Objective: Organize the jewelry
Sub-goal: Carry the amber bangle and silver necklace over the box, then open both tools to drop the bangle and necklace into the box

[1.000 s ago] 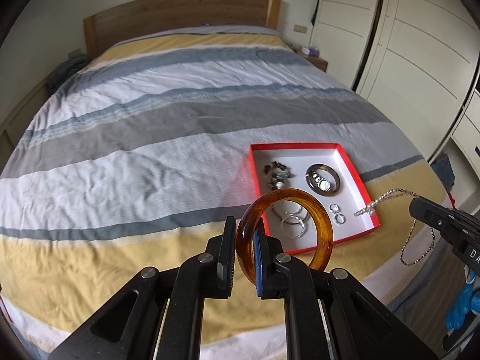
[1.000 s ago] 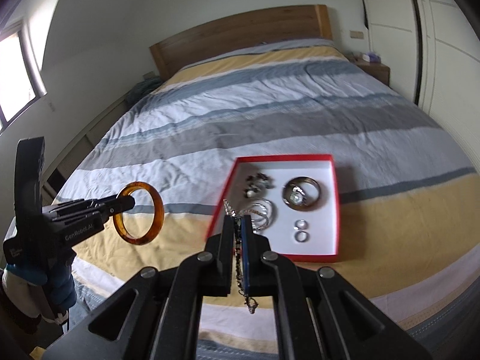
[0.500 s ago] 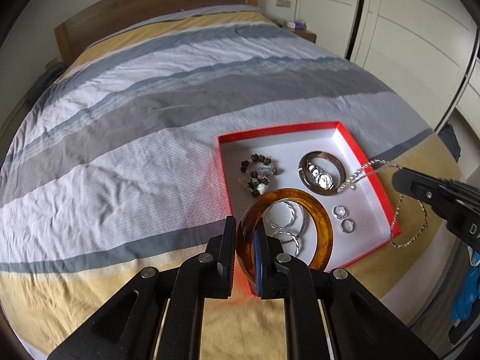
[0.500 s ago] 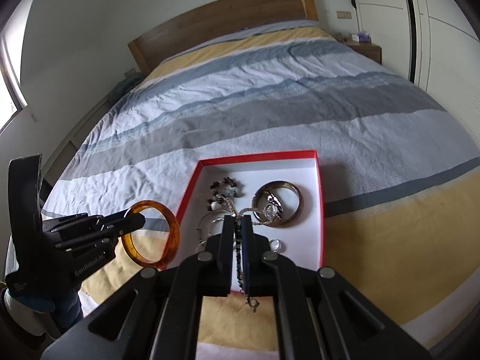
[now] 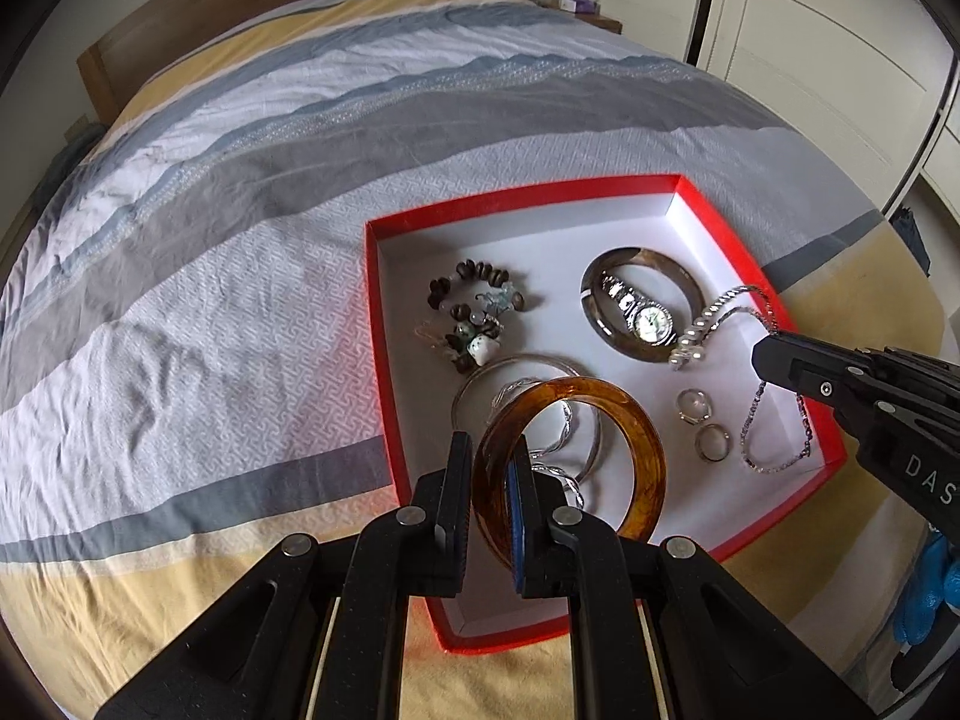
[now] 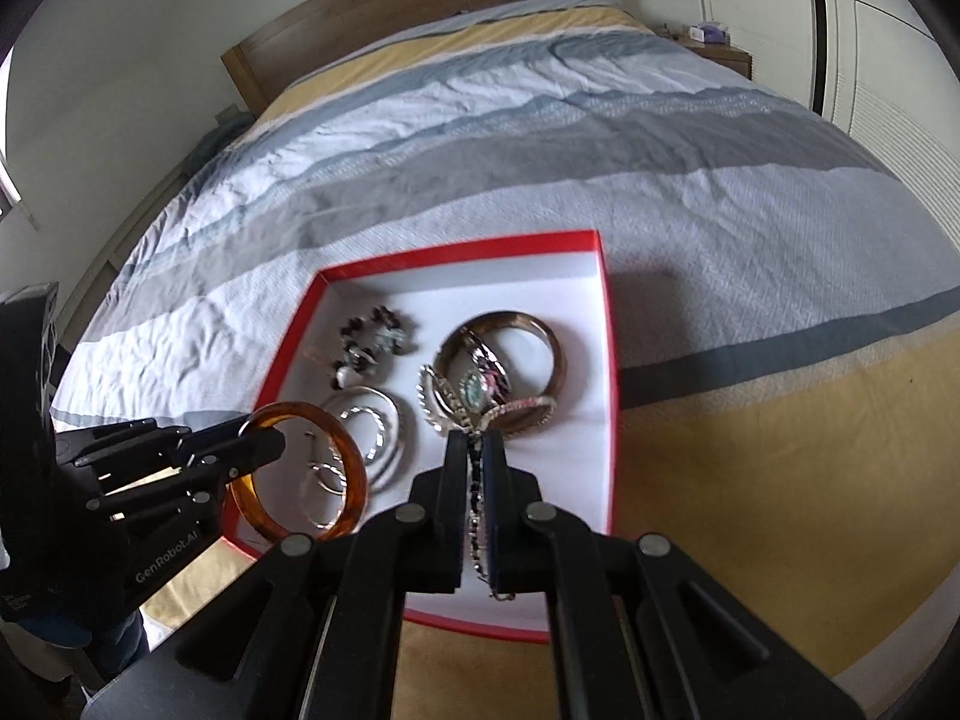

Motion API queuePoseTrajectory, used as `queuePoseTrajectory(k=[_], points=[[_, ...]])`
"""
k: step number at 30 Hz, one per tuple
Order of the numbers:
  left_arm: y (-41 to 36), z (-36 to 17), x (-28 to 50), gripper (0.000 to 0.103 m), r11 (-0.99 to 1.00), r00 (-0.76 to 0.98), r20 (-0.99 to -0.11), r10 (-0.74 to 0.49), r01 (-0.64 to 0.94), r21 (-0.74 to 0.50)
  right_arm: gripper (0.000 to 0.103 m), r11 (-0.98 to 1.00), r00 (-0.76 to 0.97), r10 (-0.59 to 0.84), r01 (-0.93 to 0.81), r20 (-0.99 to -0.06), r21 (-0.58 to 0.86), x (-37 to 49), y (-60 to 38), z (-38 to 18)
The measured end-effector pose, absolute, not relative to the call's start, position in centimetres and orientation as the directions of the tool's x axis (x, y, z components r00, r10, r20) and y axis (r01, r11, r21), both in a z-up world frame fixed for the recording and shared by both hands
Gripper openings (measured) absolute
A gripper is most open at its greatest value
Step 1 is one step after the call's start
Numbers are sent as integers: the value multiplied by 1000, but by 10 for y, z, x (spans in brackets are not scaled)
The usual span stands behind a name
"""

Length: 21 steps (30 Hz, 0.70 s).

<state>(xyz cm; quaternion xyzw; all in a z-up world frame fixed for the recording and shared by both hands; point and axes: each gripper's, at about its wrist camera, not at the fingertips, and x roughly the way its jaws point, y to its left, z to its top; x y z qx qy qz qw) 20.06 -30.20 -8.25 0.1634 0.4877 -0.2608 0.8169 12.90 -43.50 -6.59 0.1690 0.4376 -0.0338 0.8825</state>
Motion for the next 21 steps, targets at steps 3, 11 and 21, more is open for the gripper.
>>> queuePoseTrajectory(k=[3, 11, 21], points=[[-302, -90, 204, 10, 816, 381, -888, -258, 578, 11, 4, 940, 605, 89, 212, -791, 268, 132, -437, -74], [-298, -108, 214, 10, 834, 355, -902, -246, 551, -11, 5, 946, 573, 96, 201, -814, 254, 141, -434, -92], [-298, -106, 214, 21, 839, 330, -902, -279, 540, -62, 7, 953, 542, 64, 215, -838, 212, 136, -433, -98]])
